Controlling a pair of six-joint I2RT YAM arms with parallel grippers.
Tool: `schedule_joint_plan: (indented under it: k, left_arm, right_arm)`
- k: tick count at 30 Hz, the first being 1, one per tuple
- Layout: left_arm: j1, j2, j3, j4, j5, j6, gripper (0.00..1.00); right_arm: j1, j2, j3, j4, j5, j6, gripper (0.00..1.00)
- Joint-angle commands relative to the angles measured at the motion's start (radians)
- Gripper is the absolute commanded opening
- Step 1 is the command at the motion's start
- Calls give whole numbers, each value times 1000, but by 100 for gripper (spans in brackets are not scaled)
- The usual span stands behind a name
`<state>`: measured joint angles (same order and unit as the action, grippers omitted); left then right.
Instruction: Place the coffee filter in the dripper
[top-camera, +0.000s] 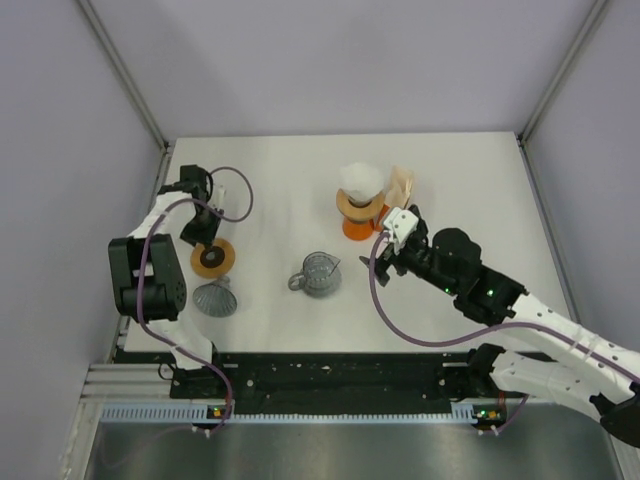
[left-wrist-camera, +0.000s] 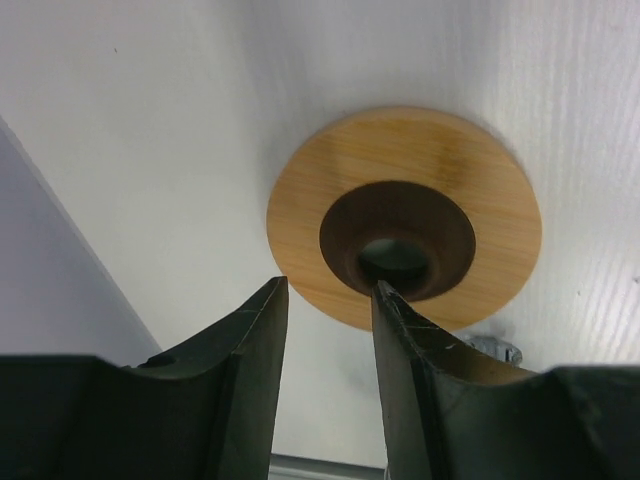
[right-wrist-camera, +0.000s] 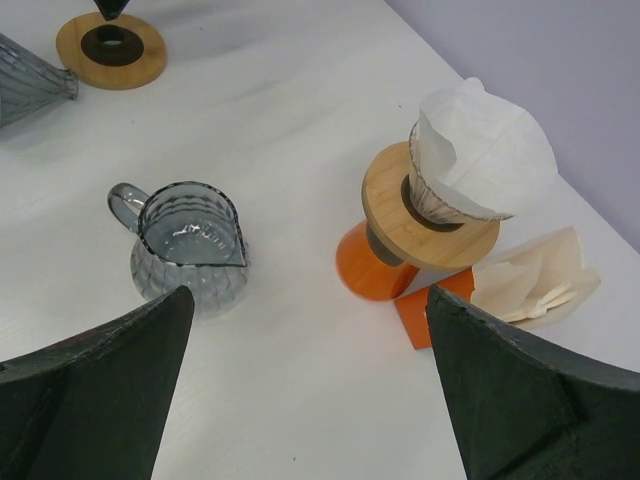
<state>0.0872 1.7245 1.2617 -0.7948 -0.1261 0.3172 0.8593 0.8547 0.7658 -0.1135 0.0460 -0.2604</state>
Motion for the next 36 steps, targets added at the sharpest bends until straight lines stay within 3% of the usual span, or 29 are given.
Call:
schedule_joint_plan:
  k: [1,14,23,36]
  left_arm:
    - [-1,56,-4,114,-44,23,43]
    - [-1,144,-62,134,19,23,37]
    - [5,23,37,17,101,43,41]
    - [5,64,-22,68,5,82,43]
  right_arm:
    - [-13,15,33,18,-15,9,99]
    - [-14,30,52,12,-5,10,99]
    - [-14,23,50,2,-3,4,99]
    - [-14,14,53,-3,-11,7,99]
